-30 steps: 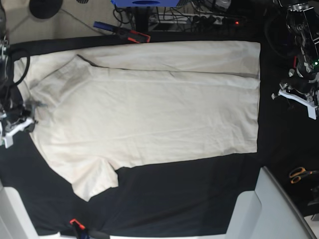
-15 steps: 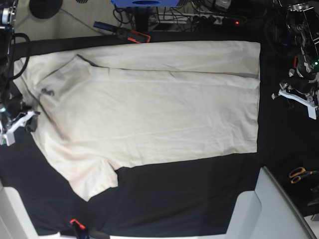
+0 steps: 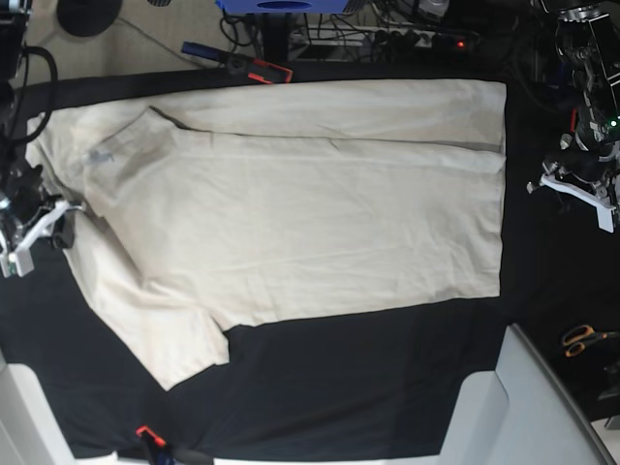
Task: Fold the T-shirt properly
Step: 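Pull the gripped shoulder along the collar end with the right gripper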
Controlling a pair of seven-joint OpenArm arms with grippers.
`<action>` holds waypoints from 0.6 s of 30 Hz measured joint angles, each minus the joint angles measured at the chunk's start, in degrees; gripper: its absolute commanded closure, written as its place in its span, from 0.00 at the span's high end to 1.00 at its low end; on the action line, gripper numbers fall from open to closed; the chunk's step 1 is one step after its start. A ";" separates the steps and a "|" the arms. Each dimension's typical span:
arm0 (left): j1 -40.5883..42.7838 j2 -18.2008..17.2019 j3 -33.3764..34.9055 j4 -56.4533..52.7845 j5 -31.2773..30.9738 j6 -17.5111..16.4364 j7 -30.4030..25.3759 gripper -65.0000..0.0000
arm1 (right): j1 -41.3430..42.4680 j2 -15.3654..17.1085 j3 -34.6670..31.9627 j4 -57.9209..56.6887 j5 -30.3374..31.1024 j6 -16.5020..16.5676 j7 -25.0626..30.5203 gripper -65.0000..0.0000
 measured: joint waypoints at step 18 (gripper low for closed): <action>0.02 -0.02 -0.13 -0.02 0.02 0.00 0.02 0.26 | -2.73 0.22 -0.02 2.38 -0.15 3.48 0.00 0.00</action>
